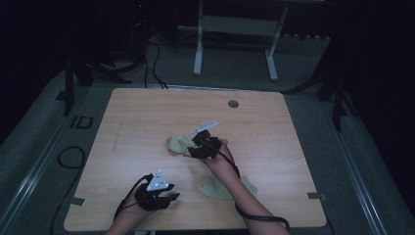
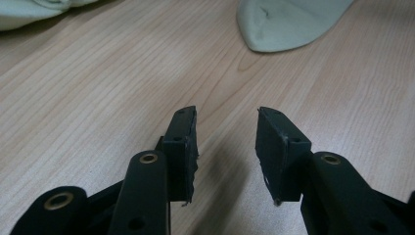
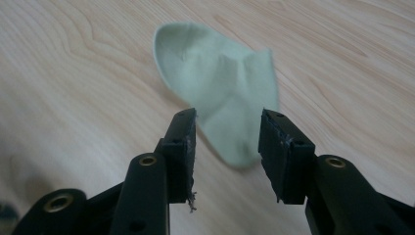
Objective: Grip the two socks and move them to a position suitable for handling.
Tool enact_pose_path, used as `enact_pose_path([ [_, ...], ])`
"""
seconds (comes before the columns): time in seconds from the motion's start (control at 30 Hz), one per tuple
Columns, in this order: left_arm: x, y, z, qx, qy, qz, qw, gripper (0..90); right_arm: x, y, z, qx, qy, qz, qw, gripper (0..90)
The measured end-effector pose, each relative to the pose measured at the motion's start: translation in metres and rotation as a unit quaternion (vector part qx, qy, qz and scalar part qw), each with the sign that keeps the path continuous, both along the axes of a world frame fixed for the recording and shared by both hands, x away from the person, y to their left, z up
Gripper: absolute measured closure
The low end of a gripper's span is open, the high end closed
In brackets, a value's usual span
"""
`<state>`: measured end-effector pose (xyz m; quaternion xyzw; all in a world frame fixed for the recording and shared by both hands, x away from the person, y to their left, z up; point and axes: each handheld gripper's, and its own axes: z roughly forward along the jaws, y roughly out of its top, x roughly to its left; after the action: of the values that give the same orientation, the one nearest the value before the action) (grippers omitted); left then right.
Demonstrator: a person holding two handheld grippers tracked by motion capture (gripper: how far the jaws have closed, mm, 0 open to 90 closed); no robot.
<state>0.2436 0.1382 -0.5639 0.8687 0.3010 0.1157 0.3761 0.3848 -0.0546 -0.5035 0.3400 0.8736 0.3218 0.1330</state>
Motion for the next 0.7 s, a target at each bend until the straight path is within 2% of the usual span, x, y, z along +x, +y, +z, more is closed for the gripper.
enact_pose_path([
  [0.03,0.0,-0.002,-0.001,-0.002,0.001,-0.001,1.0,59.9,0.008,0.01,-0.004,0.001,0.01,-0.004,0.9999,57.1],
  [0.13,0.0,-0.002,-0.001,-0.005,0.003,-0.002,1.0,60.2,0.015,0.021,-0.009,0.005,0.02,-0.006,0.9998,55.3],
  [0.2,-0.001,-0.003,-0.001,-0.007,0.004,-0.004,1.0,60.1,0.026,0.035,-0.017,-0.006,0.022,-0.012,0.9997,51.1],
  [0.37,-0.002,-0.003,-0.001,-0.007,0.003,-0.007,0.9999,60.1,0.04,0.046,-0.029,-0.007,0.037,-0.03,0.9988,47.6],
  [0.43,-0.001,-0.002,-0.002,-0.008,0.004,-0.006,0.9999,60.1,0.044,0.054,-0.038,-0.021,0.034,-0.036,0.9985,46.4],
  [0.47,-0.001,-0.002,-0.002,-0.008,0.004,-0.006,0.9999,60.1,0.044,0.054,-0.038,-0.021,0.034,-0.036,0.9985,46.4],
  [0.5,-0.001,-0.002,-0.002,-0.01,0.005,-0.005,0.9999,60.1,0.045,0.056,-0.042,-0.033,0.03,-0.039,0.9983,46.3],
  [0.53,-0.001,-0.002,-0.002,-0.011,0.004,-0.002,0.9999,60.1,0.044,0.059,-0.048,-0.047,0.017,-0.034,0.9982,48.0],
  [0.6,-0.002,-0.001,-0.001,-0.013,0.003,-0.001,0.9999,60.1,0.043,0.058,-0.049,-0.042,0.007,-0.038,0.9984,64.3],
  [0.63,-0.002,-0.001,-0.001,-0.015,0.003,-0.001,0.9999,60.1,0.043,0.058,-0.049,-0.042,0.007,-0.038,0.9984,64.3],
  [0.67,-0.002,-0.001,-0.001,-0.015,0.002,-0.001,0.9999,60.1,0.041,0.058,-0.05,-0.042,-0.005,-0.034,0.9986,74.0],
  [0.7,-0.003,-0.001,0.0,-0.015,0.002,-0.002,0.9999,60.1,0.041,0.058,-0.05,-0.042,-0.005,-0.034,0.9986,74.0],
])
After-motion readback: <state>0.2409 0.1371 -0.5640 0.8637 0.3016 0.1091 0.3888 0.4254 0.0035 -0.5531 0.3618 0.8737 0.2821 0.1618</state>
